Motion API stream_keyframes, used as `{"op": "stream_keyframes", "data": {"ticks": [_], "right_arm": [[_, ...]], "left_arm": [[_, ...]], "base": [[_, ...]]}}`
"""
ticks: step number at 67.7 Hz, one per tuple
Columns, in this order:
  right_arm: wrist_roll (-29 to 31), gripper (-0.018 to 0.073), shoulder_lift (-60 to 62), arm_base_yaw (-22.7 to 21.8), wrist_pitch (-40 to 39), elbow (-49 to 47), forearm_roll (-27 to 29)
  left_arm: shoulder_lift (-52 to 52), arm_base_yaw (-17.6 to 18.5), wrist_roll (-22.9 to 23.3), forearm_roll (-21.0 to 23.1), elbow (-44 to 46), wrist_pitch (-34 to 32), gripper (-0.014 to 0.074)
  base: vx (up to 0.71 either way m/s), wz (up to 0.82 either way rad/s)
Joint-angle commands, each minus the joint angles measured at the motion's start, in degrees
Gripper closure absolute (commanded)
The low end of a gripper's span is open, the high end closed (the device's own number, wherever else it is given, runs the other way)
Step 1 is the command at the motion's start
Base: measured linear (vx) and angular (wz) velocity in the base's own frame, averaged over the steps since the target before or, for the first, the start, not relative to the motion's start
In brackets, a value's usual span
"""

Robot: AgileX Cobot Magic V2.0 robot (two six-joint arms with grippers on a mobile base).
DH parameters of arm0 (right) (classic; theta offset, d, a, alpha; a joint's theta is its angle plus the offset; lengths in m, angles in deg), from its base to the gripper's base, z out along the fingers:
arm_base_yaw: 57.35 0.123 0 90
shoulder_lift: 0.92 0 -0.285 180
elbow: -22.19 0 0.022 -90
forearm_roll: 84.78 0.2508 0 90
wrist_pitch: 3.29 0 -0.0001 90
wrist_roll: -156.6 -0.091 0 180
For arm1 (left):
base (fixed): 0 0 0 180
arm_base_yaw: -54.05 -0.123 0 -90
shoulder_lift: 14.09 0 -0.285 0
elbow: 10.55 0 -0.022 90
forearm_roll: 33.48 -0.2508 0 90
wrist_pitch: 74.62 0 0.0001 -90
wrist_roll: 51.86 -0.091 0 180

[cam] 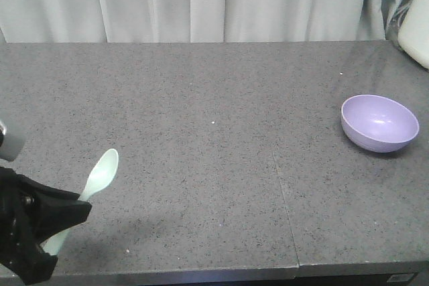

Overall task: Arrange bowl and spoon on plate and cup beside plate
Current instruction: 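Close the left gripper on the spoon handle and lift it, then move the right gripper down onto the lavender bowl rim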

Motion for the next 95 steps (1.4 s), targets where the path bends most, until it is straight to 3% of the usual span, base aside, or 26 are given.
{"op": "stream_keyframes", "data": {"ticks": [1, 41, 55, 64, 72, 84, 90, 95], "right_arm": [[0.2, 0.0022, -0.5, -0.3, -3.4, -1.9, -0.5], [-1.0, 0.0022, -0.5, -0.3, -4.2, -1.9, 0.7], [-5.7, 0.0022, -4.6, -0.3, -4.8, -3.7, -0.7], [-8.1, 0.0022, -12.5, -0.3, -3.6, -8.4, -5.7], [-11.5, 0.0022, -21.0, -0.3, 2.6, -15.3, -9.4], [-12.6, 0.0022, -32.6, -0.7, 5.8, -25.9, -10.8], [-12.7, 0.0022, -38.8, -4.9, 7.1, -32.6, -9.2], [-10.8, 0.0022, -43.3, -9.6, 9.3, -37.9, -4.1]], "left_arm": [[0.6, 1.4, -0.3, 2.6, 1.4, -2.1, 0.0577], [0.6, 1.5, -0.3, 2.6, 1.4, -2.2, 0.0577], [0.6, 1.5, -0.3, 2.6, 1.4, -2.2, 0.0577], [0.6, 1.5, -0.3, 2.6, 1.4, -2.2, 0.0577], [0.6, 1.5, -0.3, 2.6, 1.4, -2.2, 0.0577], [0.6, 1.5, -0.3, 2.6, 1.4, -2.2, 0.0577], [0.6, 1.5, -0.3, 2.6, 1.4, -2.2, 0.0577], [0.6, 1.5, -0.3, 2.6, 1.4, -2.2, 0.0577]], "base": [[0.00, 0.00], [0.00, 0.00], [0.00, 0.00], [0.00, 0.00], [0.00, 0.00], [0.00, 0.00], [0.00, 0.00], [0.00, 0.00]]}}
